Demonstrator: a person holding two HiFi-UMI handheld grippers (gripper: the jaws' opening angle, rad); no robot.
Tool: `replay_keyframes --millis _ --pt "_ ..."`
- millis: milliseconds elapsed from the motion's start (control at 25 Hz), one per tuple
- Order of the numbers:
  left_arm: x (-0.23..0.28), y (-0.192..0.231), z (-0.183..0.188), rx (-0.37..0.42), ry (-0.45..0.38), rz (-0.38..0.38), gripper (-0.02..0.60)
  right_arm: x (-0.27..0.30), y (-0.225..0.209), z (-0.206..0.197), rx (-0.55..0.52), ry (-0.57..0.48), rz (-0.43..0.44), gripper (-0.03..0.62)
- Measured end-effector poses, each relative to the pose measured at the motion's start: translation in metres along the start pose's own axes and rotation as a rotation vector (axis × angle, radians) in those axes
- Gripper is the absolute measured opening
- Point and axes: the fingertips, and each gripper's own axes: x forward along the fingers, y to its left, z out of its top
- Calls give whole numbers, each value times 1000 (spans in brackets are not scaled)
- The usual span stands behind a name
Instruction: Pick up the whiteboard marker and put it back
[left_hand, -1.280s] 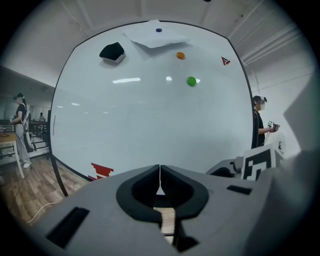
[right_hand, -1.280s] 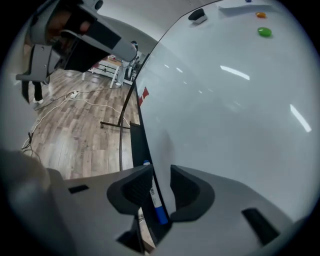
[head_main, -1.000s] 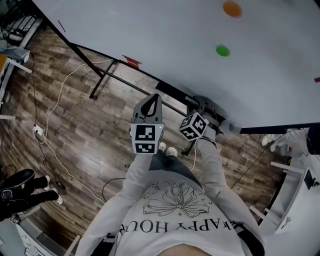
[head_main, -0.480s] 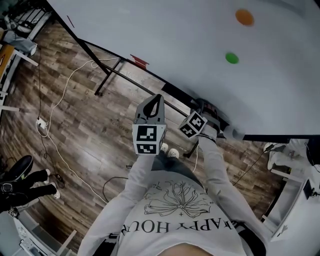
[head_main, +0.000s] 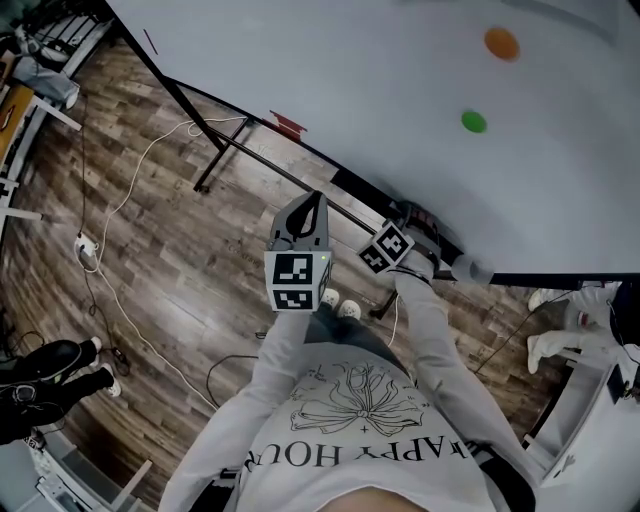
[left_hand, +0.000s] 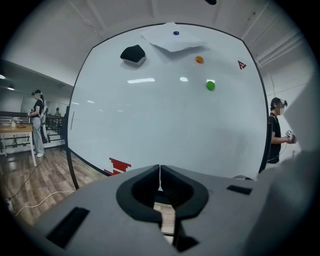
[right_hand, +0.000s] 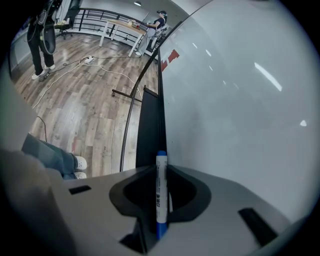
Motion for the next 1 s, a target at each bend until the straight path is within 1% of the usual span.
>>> replay_keyframes --millis 280,360,520,600,720,880,1000 --pt "-6 0 3 -12 -8 -14 6 -7 -3 -1 12 -54 -33 66" --pt "-6 0 4 -12 -13 -20 6 -13 -4 1 38 -85 -47 66" --pt "-7 -5 6 -4 -14 -40 6 -36 -20 8 110 -152 -113 66" --pt "-7 -9 7 3 -18 -49 6 -50 -30 10 179 -193 -139 66" --pt "-7 -17 12 11 -28 -67 6 -73 -48 7 313 -260 -172 66" --pt "-4 -34 19 27 -45 -103 7 -109 -72 -3 516 -356 -199 66" --pt "0 -50 25 42 -57 -138 6 -139 -90 -10 668 -455 -213 66"
